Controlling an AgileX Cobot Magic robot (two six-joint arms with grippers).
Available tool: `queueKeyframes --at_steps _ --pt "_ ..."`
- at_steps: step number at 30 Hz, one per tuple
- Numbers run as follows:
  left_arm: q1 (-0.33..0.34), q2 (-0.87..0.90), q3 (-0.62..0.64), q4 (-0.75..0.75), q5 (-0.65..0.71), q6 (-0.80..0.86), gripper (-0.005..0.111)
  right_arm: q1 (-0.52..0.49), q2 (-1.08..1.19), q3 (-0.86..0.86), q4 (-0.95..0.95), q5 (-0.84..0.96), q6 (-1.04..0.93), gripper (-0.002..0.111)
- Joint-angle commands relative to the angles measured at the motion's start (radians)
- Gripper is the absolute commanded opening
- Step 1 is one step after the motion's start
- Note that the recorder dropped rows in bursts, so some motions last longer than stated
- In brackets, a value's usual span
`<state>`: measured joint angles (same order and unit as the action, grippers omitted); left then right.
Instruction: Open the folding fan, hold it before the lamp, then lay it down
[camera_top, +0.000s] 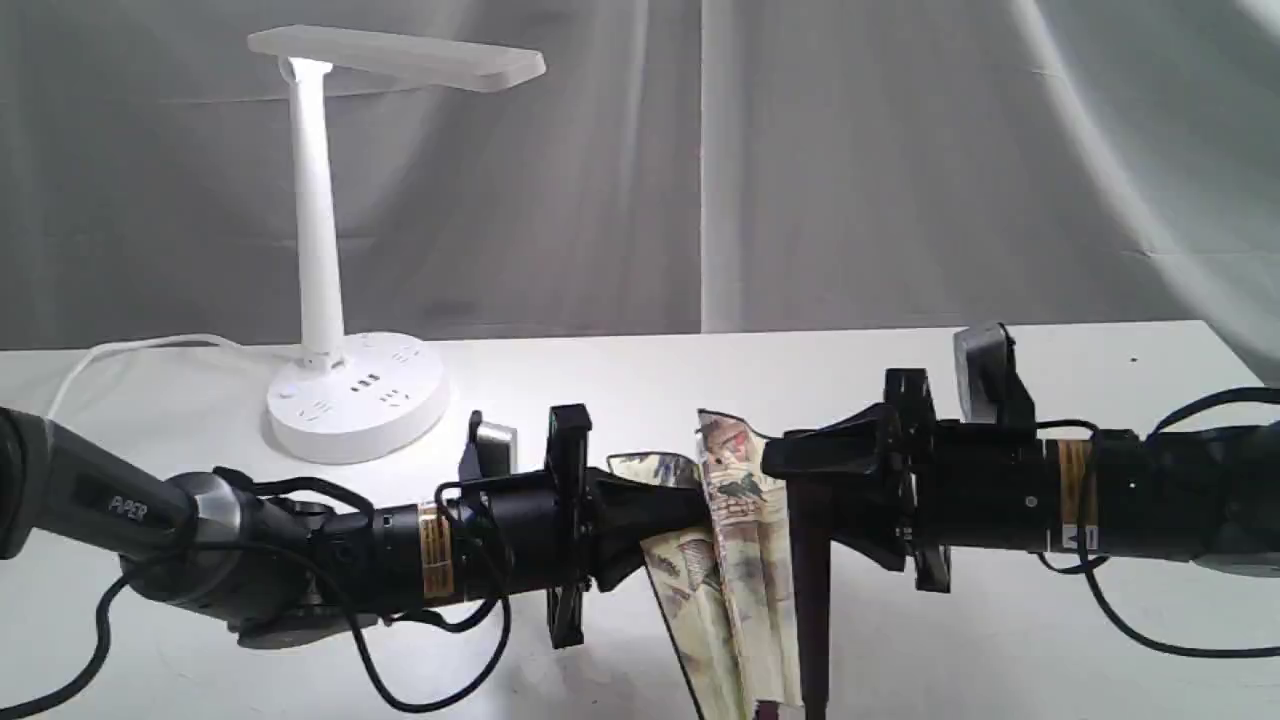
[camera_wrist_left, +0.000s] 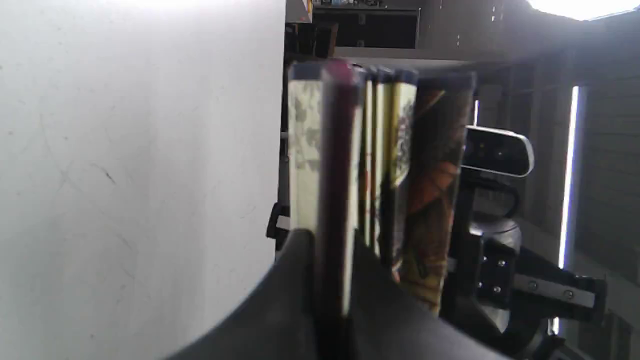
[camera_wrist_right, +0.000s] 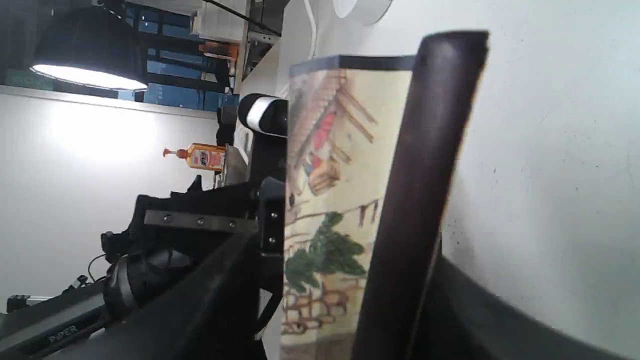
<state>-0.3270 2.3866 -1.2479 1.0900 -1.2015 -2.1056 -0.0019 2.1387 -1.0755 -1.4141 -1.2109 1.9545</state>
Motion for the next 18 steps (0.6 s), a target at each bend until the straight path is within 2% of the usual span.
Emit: queueKeyframes --at_steps 1,4,7,12,18 --pt "-0.004 -0.02 -0.003 0.043 -0.02 -0.008 0.0 -0.008 -0.003 0.002 0.0 -0.01 -0.008 0.046" --pt "-0.004 -0.036 -0.003 0.039 -0.02 -0.008 0.0 -0.008 -0.003 0.002 -0.022 -0.01 -0.008 0.041" --pt "-0.004 -0.05 -0.003 0.042 -0.02 -0.008 0.0 -0.008 -0.003 0.002 -0.032 -0.01 -0.01 0.03" --pt "-0.004 -0.057 -0.003 0.067 -0.02 -0.01 0.0 -0.008 -0.003 0.002 -0.034 -0.01 -0.019 0.0" --pt "-0.004 -0.057 -0.003 0.059 -0.02 -0.01 0.0 -0.008 -0.003 0.002 -0.03 -0.01 -0.03 0.0"
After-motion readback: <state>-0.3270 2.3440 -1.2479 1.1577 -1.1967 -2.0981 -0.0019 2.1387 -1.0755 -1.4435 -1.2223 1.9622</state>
